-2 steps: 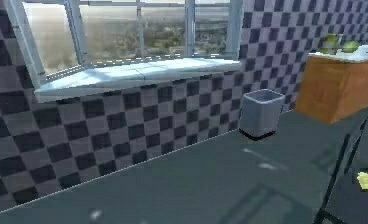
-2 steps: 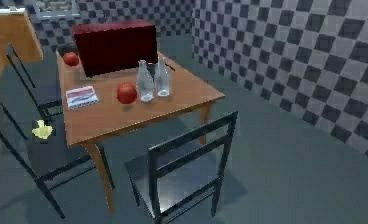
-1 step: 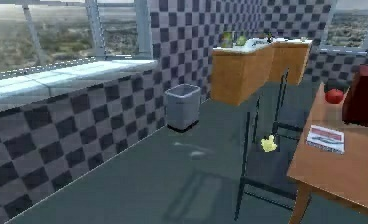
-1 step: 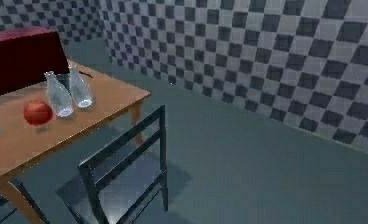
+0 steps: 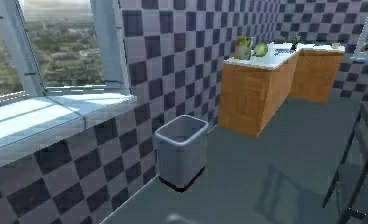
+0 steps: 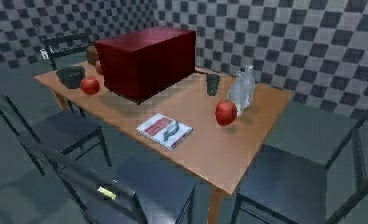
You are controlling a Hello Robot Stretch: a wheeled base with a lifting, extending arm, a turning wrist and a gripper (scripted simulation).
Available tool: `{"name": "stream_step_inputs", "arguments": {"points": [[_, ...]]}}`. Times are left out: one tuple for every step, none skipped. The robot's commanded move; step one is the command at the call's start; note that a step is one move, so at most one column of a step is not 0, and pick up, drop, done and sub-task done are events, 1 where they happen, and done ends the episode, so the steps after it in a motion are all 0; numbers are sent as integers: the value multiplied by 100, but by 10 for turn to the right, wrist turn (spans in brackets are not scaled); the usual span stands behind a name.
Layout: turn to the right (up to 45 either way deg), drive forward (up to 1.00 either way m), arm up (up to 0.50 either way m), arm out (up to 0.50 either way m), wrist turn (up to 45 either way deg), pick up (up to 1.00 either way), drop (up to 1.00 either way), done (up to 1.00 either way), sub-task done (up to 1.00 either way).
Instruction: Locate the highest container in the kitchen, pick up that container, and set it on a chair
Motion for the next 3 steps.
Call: {"name": "stream_step_inputs", "arguments": {"points": [[60,0,0,0,0,0,0,0,0],[0,65,0,0,0,0,0,0,0],[450,0,0,0,0,0,0,0,0]]}}
